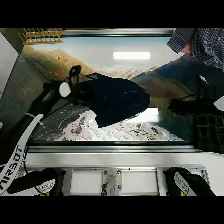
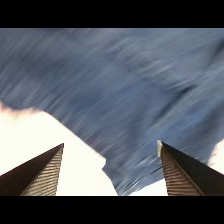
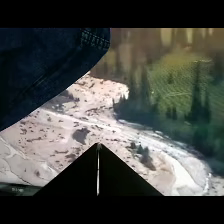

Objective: Fold the clothes and pants, and hang the long-sleeved shirts on hangers.

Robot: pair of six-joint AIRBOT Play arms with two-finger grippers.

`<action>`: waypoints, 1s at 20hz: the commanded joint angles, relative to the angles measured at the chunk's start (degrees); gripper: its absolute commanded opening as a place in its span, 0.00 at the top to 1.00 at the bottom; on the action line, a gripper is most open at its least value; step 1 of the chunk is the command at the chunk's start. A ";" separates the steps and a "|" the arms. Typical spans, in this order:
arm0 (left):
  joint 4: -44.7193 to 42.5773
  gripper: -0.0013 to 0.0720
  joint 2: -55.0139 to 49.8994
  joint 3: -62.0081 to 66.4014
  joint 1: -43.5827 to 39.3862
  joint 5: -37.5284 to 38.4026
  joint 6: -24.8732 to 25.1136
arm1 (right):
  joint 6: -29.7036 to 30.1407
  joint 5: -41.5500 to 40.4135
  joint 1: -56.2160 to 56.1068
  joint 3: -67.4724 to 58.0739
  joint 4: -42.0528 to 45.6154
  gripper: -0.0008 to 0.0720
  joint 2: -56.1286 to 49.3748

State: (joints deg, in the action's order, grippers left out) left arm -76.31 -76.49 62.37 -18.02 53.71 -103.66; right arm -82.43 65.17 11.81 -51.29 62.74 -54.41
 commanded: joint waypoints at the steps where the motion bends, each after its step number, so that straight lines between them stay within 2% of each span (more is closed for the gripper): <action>1: 13.81 0.13 2.78 -12.61 5.53 -5.20 6.82 | -0.04 -0.50 0.48 -0.02 -0.04 0.92 0.07; 3: 23.32 0.13 0.52 -14.56 4.52 -7.96 15.50 | -0.04 -0.44 0.48 0.00 -0.04 0.92 -0.15; 4: 26.08 0.13 -1.20 -14.51 3.45 -8.61 17.70 | -0.04 -0.46 0.48 0.00 -0.02 0.92 -0.17; 8: 28.28 0.13 -9.86 -10.14 -0.28 -10.01 18.99 | -0.04 -0.39 0.48 0.00 -0.02 0.92 -0.15; 9: 28.00 0.18 -11.74 -8.04 -0.33 -9.64 18.91 | -0.04 -0.39 0.48 0.00 -0.02 0.92 -0.15; 10: 27.12 0.44 -13.44 -5.55 0.15 -9.29 18.73 | -0.04 -0.37 0.48 0.00 -0.02 0.92 -0.15; 11: 25.38 0.75 -14.78 -3.08 1.25 -8.72 17.97 | -0.04 -0.37 0.48 0.00 -0.02 0.92 -0.15; 12: 23.28 0.97 -15.56 -0.66 2.95 -8.00 17.18 | -0.04 -0.35 0.48 0.00 -0.02 0.92 -0.13; 14: 19.21 0.97 -15.78 4.68 7.69 -5.20 16.24 | -0.04 -0.17 0.48 0.00 -0.02 0.92 -0.13; 17: 15.74 0.97 -15.17 12.20 14.56 1.18 16.28 | -0.04 -0.17 0.48 0.00 -0.02 0.92 -0.13; 18: 15.82 0.92 -15.15 13.27 16.35 3.48 16.28 | -0.04 -0.20 0.48 0.00 -0.04 0.92 -0.13; 19: 15.82 0.43 -15.15 13.38 17.88 6.14 16.24 | -0.04 -0.20 0.46 0.00 -0.04 0.92 -0.13; 20: 15.87 0.13 -15.10 12.46 19.08 8.35 16.15 | -0.04 -0.20 0.48 0.00 -0.04 0.92 -0.13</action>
State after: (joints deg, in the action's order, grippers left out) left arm -58.78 -91.46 72.69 -3.40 54.59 -87.33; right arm -82.46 64.95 12.27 -51.29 62.72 -54.52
